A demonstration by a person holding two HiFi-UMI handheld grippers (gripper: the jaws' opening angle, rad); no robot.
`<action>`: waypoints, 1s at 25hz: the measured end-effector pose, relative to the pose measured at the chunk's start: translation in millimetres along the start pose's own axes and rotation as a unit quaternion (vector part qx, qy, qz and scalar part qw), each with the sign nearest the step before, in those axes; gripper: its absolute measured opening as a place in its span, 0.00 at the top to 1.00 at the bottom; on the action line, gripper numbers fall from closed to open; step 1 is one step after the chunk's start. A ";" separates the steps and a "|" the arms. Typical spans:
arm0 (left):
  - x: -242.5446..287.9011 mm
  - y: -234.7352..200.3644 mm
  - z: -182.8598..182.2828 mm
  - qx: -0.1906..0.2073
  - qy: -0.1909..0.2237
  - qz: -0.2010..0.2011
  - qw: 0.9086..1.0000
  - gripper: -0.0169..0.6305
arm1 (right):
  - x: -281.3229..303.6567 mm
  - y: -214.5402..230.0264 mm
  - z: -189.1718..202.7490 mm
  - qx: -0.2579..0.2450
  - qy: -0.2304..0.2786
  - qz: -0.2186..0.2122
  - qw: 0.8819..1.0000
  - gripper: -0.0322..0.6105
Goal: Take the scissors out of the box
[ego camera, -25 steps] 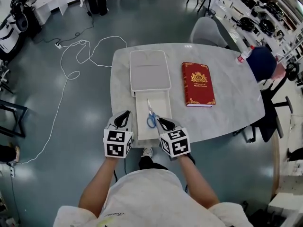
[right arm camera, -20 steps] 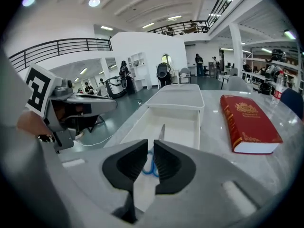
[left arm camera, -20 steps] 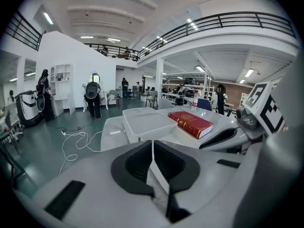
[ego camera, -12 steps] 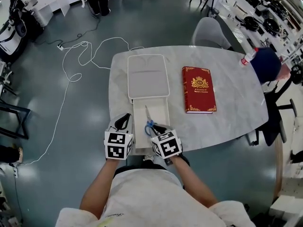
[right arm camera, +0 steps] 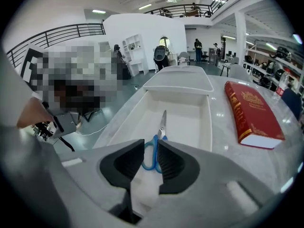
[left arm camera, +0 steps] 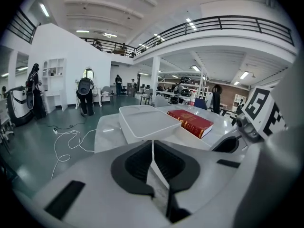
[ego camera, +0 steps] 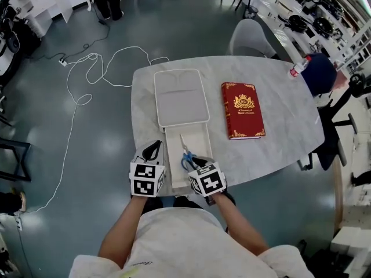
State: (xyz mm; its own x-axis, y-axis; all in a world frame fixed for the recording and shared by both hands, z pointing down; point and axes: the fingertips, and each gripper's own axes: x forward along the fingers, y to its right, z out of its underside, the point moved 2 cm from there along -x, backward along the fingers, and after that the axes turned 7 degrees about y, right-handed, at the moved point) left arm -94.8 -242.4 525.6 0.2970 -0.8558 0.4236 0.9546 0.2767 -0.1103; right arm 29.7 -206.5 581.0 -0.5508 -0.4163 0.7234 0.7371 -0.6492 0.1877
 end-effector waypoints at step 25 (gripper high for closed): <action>12.1 -36.3 3.7 0.021 -0.005 0.103 0.994 0.95 | 31.6 1.1 11.5 0.016 -0.117 0.067 0.991 0.65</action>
State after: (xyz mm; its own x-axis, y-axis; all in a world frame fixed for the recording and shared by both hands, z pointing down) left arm -125.9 -261.2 538.0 0.4859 -0.7744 0.4052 0.8716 0.4637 -0.1590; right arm 17.6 -213.1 611.7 -0.3445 -0.3354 0.8768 0.8118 -0.5755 0.0987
